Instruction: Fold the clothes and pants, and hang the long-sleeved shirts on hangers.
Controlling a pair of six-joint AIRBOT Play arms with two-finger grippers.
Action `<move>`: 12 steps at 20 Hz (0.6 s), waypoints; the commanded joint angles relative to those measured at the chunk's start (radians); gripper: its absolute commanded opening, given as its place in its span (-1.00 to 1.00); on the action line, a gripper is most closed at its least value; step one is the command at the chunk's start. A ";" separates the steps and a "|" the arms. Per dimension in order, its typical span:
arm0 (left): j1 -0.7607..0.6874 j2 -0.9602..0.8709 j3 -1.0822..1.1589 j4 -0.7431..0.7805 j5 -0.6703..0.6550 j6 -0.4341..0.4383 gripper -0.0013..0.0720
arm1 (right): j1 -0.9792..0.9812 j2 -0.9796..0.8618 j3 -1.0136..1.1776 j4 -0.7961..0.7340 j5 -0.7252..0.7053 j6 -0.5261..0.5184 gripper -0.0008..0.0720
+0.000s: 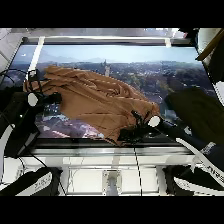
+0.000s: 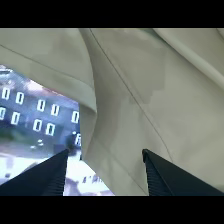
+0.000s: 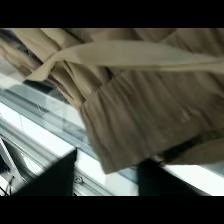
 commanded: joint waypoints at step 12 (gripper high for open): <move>0.006 0.152 0.000 -0.012 -0.024 -0.016 0.48 | -0.579 0.295 0.236 -0.708 0.420 0.000 -0.93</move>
